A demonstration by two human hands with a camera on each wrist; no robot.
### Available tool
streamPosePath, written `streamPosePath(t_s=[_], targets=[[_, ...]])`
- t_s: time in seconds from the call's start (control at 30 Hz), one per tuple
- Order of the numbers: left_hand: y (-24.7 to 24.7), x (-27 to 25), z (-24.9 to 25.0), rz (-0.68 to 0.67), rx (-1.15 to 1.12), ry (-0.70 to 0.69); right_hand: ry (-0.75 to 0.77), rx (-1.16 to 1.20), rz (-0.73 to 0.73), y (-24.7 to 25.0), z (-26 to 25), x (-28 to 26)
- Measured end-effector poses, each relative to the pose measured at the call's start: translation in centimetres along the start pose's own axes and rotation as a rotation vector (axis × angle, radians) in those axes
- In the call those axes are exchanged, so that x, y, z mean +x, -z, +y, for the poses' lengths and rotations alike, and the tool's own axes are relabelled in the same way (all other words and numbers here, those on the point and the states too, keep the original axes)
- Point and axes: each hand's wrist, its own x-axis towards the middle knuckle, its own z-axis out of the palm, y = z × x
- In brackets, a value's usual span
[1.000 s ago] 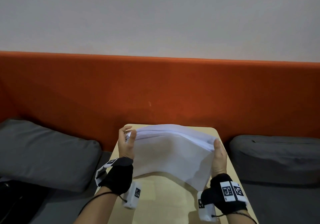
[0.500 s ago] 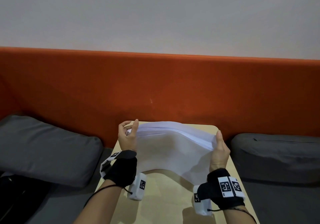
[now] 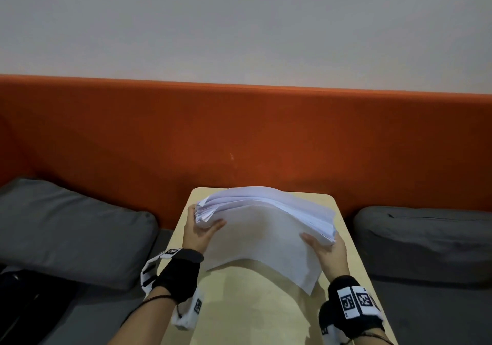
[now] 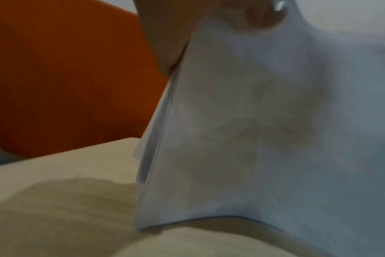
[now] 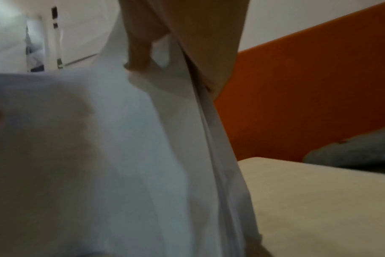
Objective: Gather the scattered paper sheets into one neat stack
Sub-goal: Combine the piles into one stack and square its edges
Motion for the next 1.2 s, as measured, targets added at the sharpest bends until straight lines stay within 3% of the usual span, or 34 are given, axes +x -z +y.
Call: streamPosePath(t_s=[0.17,0.23,0.33,0.4,0.5,0.63,0.73,0.8,0.9,1.0,1.1,1.2], targets=[[0.0,-0.2,0.3,0.051,-0.007,0.106,0.035,-0.122,0.011,0.9,-1.3,0.4],[-0.1,-0.4,0.3,0.051,-0.038,0.143,0.048,-0.347,0.061,1.1,-2.7,0.8],[0.2,-0.6,0.6,0.009,-0.134,0.192,0.118,-0.882,0.038,0.3,-6.3,1.1],[0.3,-0.5,0.8,0.020,-0.119,0.170,0.215,-1.163,-0.053,-1.1,-8.8,1.1],[0.3,-0.7,1.1,0.001,0.009,0.103,0.287,-1.430,-0.304,-4.3,-10.4,2.2],[-0.1,-0.6,1.7,-0.027,0.017,0.045,0.296,-1.480,-0.500,-8.9,-9.4,3.0],[-0.6,-0.3,2.0,-0.012,-0.044,0.002,0.324,-1.418,-0.443,-9.3,-9.2,2.9],[-0.8,0.0,1.9,0.051,0.029,-0.028,0.321,-1.348,-0.392,-8.7,-9.4,3.0],[-1.2,0.7,1.9,0.270,0.165,0.074,0.272,-1.172,-0.290,-7.5,-10.5,2.9],[-2.0,0.9,2.0,0.399,0.091,0.172,0.161,-0.821,-0.193,-5.8,-11.1,3.2],[-2.9,0.4,1.9,0.243,-0.321,0.238,0.005,-0.326,-0.153,-4.1,-9.9,3.0],[-3.3,0.3,3.3,0.042,-0.429,0.177,-0.066,0.010,-0.107,-2.7,-8.4,1.6]])
